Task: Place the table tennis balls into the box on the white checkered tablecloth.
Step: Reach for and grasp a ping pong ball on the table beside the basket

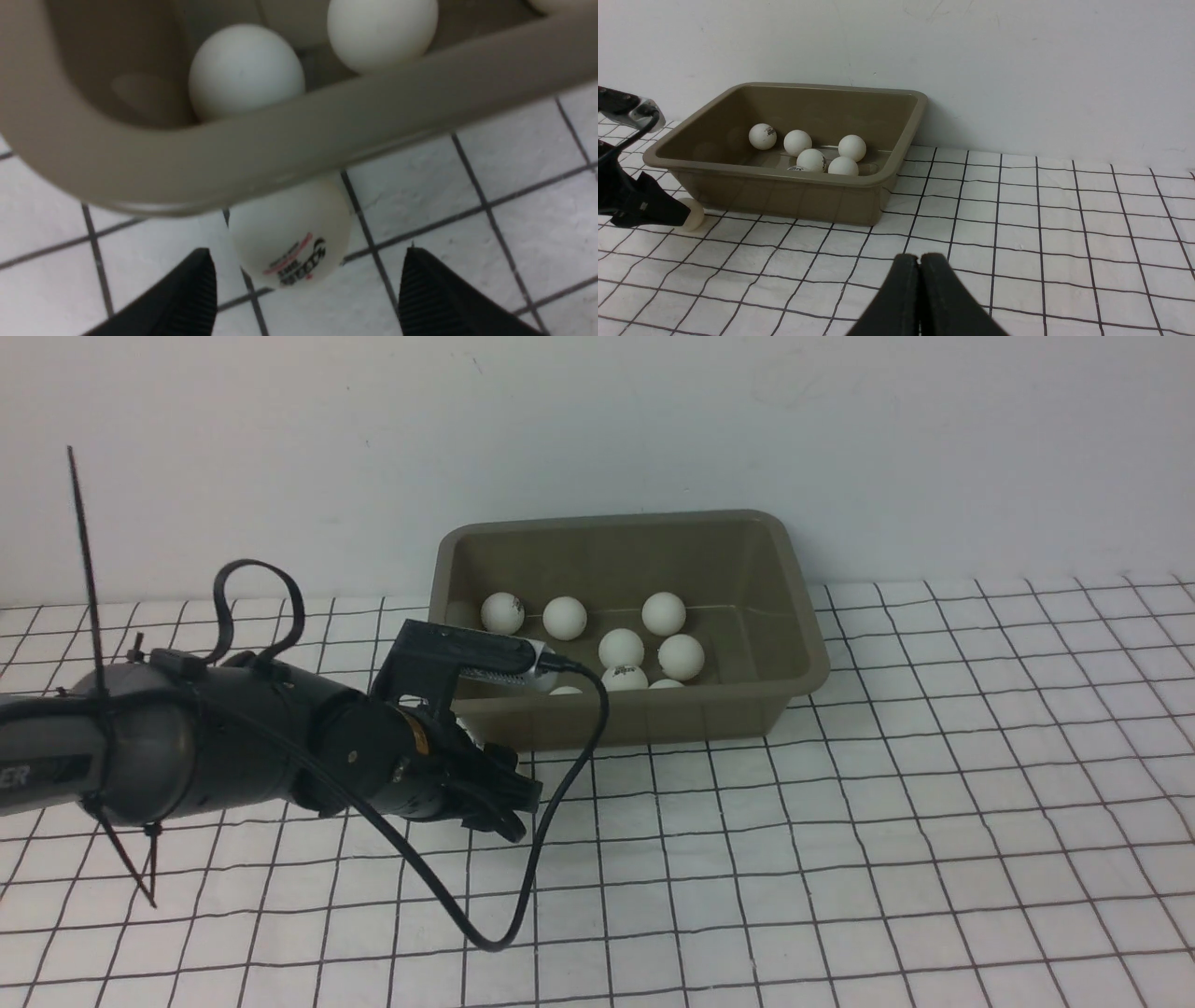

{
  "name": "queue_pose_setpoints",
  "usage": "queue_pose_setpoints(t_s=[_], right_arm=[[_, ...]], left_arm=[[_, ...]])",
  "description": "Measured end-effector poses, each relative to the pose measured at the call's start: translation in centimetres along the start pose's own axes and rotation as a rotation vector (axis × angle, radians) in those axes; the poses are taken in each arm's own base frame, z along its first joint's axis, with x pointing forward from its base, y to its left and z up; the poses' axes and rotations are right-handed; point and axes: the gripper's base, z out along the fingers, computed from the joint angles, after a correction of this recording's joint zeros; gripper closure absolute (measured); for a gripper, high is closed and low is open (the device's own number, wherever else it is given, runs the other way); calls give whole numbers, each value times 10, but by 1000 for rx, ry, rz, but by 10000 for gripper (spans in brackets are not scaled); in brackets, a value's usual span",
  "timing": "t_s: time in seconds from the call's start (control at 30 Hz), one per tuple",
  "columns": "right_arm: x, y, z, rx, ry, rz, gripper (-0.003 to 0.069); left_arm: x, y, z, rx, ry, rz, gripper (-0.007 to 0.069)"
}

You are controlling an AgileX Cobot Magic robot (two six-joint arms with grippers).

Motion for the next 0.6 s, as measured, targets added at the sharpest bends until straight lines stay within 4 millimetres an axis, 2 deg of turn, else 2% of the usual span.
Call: queue_pose_setpoints(t_s=[0.6], right_arm=[[0, 0, 0, 0, 0, 0, 676]], left_arm=[[7, 2, 22, 4, -28, -36, 153]])
